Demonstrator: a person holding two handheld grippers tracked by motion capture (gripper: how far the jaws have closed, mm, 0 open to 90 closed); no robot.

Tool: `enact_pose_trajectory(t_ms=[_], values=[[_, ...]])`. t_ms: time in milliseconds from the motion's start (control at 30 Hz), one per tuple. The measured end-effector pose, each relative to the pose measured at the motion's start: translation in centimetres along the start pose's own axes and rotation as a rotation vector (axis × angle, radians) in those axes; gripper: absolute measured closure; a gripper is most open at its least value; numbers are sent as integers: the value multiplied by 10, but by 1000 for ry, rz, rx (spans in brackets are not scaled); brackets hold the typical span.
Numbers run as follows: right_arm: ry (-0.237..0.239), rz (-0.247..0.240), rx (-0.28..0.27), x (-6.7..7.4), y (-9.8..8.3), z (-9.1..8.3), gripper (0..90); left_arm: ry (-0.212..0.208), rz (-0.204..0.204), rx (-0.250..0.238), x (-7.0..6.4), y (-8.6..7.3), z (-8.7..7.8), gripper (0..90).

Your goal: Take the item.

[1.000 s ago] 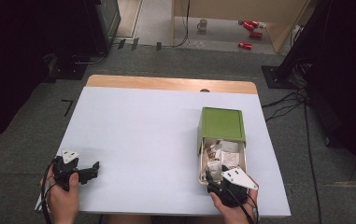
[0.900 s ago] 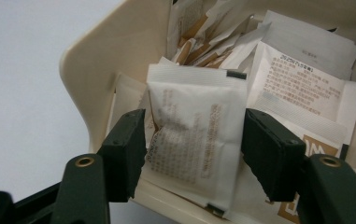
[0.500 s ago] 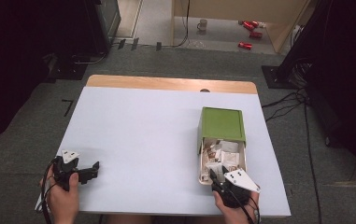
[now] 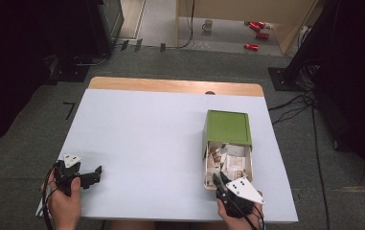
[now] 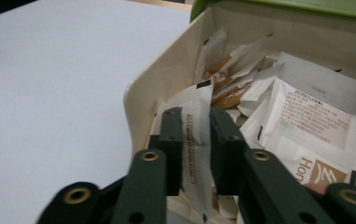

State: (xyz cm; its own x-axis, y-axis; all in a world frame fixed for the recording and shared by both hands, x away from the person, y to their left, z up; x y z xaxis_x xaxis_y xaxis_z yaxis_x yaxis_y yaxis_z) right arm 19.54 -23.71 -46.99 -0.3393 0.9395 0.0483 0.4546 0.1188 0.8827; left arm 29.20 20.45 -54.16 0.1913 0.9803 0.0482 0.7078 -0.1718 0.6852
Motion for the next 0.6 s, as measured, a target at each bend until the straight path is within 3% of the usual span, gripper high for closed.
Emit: enact_pose_trajectory(t_ms=[200,600], values=[[38,16,-12,2,3,-2,900,0,0,0,0,0,0,0],[48,32,-59,1,16,-9,900,0,0,0,0,0,0,0]])
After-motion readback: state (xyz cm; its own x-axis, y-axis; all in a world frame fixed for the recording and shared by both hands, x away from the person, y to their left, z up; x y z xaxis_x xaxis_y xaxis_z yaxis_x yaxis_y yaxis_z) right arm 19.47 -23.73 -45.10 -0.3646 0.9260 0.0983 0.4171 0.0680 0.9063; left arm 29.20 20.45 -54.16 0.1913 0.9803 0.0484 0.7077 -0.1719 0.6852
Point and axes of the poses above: each handheld gripper's, and its own axes: z roughly forward along the jaws, y roughly out of its top, x roughly to its left, the point moved 6 cm from there along z, roughly forward along the jaws, and after that the axes turned 2 degrees about y, right-handed, at the moved point
